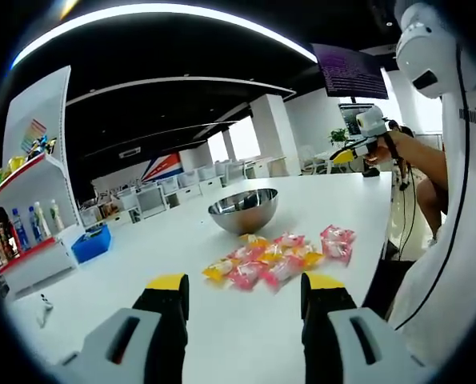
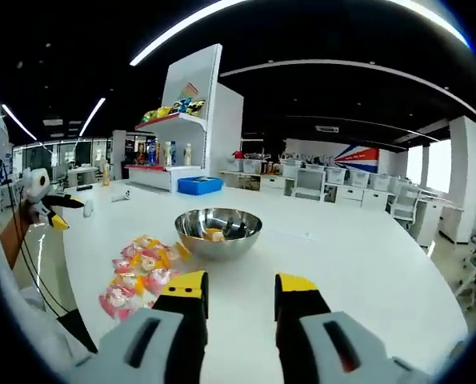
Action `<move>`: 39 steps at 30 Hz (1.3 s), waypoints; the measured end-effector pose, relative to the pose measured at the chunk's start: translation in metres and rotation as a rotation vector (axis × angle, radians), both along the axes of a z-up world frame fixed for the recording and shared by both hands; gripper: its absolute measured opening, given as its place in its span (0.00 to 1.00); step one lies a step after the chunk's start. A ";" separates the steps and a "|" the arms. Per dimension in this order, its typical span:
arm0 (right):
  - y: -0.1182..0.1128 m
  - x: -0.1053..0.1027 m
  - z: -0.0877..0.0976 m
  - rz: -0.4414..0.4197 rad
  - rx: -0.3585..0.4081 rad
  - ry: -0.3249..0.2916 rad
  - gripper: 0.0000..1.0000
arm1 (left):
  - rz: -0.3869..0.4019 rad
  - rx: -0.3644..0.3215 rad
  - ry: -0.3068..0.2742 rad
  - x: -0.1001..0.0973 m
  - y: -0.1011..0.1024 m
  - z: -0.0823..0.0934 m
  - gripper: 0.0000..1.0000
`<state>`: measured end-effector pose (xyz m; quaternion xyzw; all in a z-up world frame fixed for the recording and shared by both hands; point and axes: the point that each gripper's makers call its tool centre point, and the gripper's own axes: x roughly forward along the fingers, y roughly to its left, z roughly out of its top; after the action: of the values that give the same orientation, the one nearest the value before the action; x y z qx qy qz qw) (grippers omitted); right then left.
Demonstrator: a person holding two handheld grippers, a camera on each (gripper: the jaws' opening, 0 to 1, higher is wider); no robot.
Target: Pick up the marshmallows scattered on the table and place them into the bowl on the table
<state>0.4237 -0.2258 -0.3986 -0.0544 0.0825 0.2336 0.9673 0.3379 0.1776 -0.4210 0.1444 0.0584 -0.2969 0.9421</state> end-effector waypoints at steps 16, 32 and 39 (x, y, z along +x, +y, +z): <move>-0.021 -0.013 -0.005 -0.049 0.058 -0.022 0.33 | -0.020 0.005 0.008 0.007 -0.006 -0.001 0.57; -0.030 -0.026 -0.022 -0.071 0.063 0.023 0.34 | -0.035 -0.003 0.011 0.009 -0.011 -0.003 0.57; -0.030 -0.030 -0.036 -0.091 0.072 0.110 0.39 | -0.042 -0.001 0.017 0.007 -0.013 -0.005 0.57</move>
<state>0.3934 -0.2561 -0.4350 -0.0031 0.1294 0.1947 0.9723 0.3453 0.1644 -0.4257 0.1426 0.0633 -0.3179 0.9352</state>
